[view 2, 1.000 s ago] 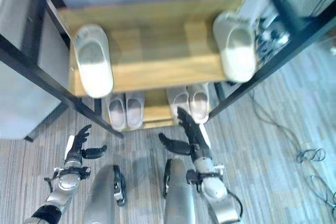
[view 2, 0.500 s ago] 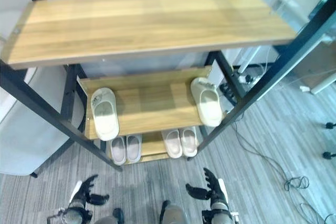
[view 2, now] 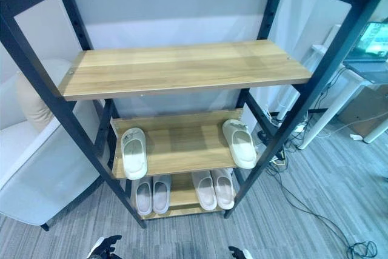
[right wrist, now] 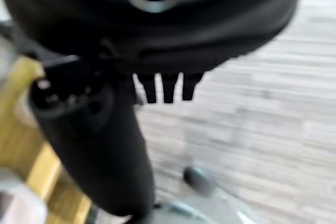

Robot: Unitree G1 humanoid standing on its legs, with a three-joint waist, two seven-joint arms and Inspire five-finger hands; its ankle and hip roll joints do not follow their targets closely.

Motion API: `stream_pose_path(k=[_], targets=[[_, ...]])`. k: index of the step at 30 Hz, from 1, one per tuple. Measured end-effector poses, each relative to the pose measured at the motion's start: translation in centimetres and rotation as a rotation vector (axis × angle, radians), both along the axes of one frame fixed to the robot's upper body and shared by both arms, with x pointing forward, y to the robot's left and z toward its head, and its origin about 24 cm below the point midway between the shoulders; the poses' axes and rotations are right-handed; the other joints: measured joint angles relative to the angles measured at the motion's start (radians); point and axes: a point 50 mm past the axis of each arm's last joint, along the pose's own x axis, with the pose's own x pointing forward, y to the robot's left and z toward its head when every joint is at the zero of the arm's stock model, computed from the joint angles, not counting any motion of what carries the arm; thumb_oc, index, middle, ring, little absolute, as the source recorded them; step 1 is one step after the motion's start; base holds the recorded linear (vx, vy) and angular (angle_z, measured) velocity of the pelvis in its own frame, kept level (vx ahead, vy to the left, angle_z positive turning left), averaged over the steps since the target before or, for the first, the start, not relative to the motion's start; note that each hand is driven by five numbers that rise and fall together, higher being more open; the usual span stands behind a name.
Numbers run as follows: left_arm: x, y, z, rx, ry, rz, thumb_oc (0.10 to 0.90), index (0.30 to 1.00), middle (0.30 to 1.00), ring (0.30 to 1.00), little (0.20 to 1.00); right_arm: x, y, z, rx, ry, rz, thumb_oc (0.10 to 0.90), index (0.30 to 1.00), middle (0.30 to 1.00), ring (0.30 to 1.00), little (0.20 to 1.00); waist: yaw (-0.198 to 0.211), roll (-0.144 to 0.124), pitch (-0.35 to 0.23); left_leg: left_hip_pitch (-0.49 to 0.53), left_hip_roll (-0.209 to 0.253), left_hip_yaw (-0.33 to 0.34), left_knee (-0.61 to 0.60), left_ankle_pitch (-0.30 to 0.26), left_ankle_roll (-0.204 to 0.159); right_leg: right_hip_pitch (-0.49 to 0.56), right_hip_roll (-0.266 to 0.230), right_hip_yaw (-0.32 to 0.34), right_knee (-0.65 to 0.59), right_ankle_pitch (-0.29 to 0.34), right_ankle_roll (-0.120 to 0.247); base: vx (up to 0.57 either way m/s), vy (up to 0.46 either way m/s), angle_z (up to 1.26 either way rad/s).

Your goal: Arrange the slippers neatly on the shoe rack.

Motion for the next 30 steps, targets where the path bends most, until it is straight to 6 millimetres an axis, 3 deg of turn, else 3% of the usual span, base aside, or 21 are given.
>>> stream_pose_path(k=[5, 12, 15, 19, 24, 30], targets=[[-0.1, -0.2, 0.0, -0.008, 0.006, -0.020, 0.800, 0.900, 0.900, 0.900, 0.900, 0.0, -0.8, 0.2, -0.016, 0.003, -0.016, 0.800, 0.900, 0.900, 0.900, 0.900, -0.001, 0.026, 0.008, 0.028, -0.002, 0.004, -0.013, 0.004, -0.004, 0.015, 0.000, 0.004, 0.000, 0.000, 0.002, 0.00, 0.000, -0.01], [1.1, -2.3, 0.3, 0.035, -0.034, -0.359, 0.800, 0.900, 0.900, 0.900, 0.900, 0.3, -1.6, 0.4, -0.078, 0.050, 0.103, 0.800, 0.900, 0.900, 0.900, 0.900, -0.001, 0.048, 0.047, 0.042, -0.003, 0.006, -0.013, 0.006, -0.008, 0.030, -0.001, 0.006, 0.000, -0.002, 0.010, -0.01, -0.001, 0.00], [1.9, -3.0, 0.7, 0.014, -0.079, -0.385, 0.800, 0.900, 0.900, 0.900, 0.900, 0.9, -1.7, 0.5, -0.098, 0.053, 0.144, 0.800, 0.900, 0.900, 0.900, 0.900, 0.005, 0.058, 0.063, 0.043, -0.002, 0.005, -0.012, 0.008, -0.009, 0.034, -0.001, 0.005, 0.000, -0.001, 0.009, -0.07, -0.008, 0.00], [3.7, -4.4, 3.2, -0.098, -0.264, -0.424, 0.800, 0.900, 0.900, 0.900, 0.900, 1.0, -2.6, 0.8, -0.142, 0.077, 0.203, 0.800, 0.900, 0.900, 0.900, 0.900, 0.028, 0.072, 0.099, 0.045, -0.003, 0.000, -0.013, 0.012, -0.009, 0.040, -0.002, 0.001, 0.002, 0.003, 0.008, -0.04, -0.012, 0.03], [5.1, -3.7, 7.3, -0.184, -0.446, -0.518, 0.800, 0.900, 0.900, 0.900, 0.900, 0.8, -2.7, 0.8, -0.151, 0.088, 0.216, 0.800, 0.900, 0.900, 0.900, 0.900, 0.050, 0.072, 0.103, 0.046, -0.002, -0.006, -0.013, 0.013, -0.010, 0.045, -0.001, -0.006, 0.006, 0.002, 0.009, -0.02, -0.015, 0.05], [6.0, -3.2, 9.3, -0.264, -0.510, -0.499, 0.800, 0.900, 0.900, 0.900, 0.900, 1.0, -2.6, 0.8, -0.159, 0.090, 0.245, 0.800, 0.900, 0.900, 0.900, 0.900, 0.056, 0.071, 0.104, 0.054, -0.005, -0.025, -0.014, 0.015, -0.010, 0.062, -0.005, -0.022, 0.000, -0.004, 0.018, 0.00, -0.010, 0.08]])
